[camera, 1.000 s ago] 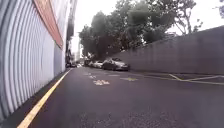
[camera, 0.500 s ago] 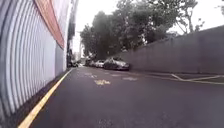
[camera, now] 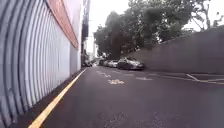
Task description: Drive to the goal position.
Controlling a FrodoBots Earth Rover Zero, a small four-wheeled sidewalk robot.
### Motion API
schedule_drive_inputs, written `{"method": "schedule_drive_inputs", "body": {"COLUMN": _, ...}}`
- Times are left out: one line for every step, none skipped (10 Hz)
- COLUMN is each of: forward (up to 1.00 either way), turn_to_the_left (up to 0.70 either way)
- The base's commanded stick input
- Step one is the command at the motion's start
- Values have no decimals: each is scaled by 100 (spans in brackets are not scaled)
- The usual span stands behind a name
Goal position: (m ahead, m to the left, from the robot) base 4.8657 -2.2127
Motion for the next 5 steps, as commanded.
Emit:
{"method": "schedule_drive_inputs", "body": {"forward": 12, "turn_to_the_left": 54}}
{"method": "schedule_drive_inputs", "body": {"forward": 39, "turn_to_the_left": 37}}
{"method": "schedule_drive_inputs", "body": {"forward": 44, "turn_to_the_left": 0}}
{"method": "schedule_drive_inputs", "body": {"forward": 43, "turn_to_the_left": 0}}
{"method": "schedule_drive_inputs", "body": {"forward": 43, "turn_to_the_left": 0}}
